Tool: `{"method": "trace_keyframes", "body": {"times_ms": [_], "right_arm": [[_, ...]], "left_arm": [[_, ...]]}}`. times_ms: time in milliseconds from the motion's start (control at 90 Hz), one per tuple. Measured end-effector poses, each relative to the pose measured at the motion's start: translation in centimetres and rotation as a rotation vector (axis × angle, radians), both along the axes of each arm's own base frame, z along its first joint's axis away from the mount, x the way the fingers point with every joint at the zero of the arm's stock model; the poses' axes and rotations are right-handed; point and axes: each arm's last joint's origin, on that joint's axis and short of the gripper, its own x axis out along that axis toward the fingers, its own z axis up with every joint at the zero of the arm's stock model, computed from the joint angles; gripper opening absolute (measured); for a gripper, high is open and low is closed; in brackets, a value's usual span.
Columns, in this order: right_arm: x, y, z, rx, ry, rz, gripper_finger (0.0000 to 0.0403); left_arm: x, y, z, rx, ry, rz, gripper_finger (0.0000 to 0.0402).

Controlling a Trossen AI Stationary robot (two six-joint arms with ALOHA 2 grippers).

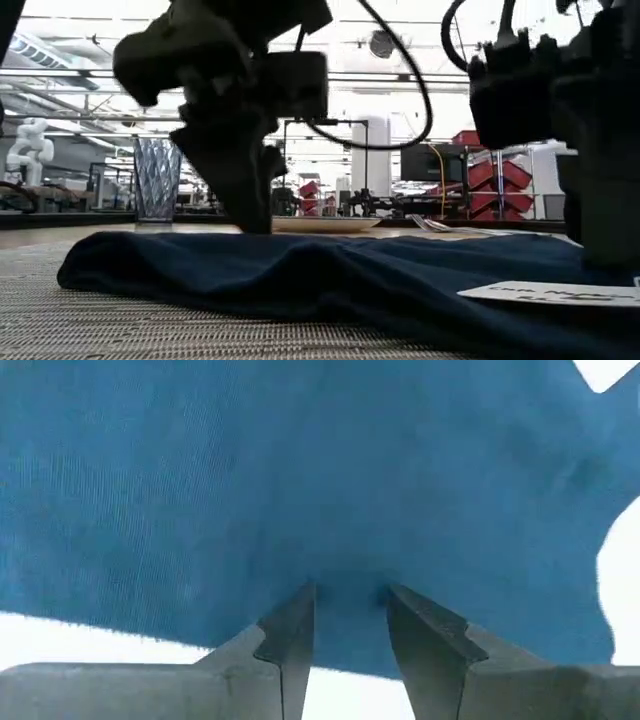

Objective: Set table place
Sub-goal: Fold the blue table napkin

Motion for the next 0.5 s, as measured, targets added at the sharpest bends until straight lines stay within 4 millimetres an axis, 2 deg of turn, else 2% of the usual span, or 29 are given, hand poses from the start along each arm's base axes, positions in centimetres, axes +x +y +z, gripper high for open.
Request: {"method": "trace_keyframes", "body": {"times_ms": [278,400,500], "right_arm": [[-1.4,1.3,0.3,0.044,0.072,0.048,0.0],[-1.8,1.7,1.9,0.063,0.017,0.022,0.0],[-1.9,1.5,3.3,0.058,-0.043,-0.017,0.0]], "left_arm": [[-0.9,1.1,-1.3,-0.005,0.056,-0.02,0.0111],[-1.3,2.0,-0.2,-0.027,0.078,0.005,0.0111],[-1.4,2.6,1.9,-0.028,0.016,0.032,0.0111]]}}
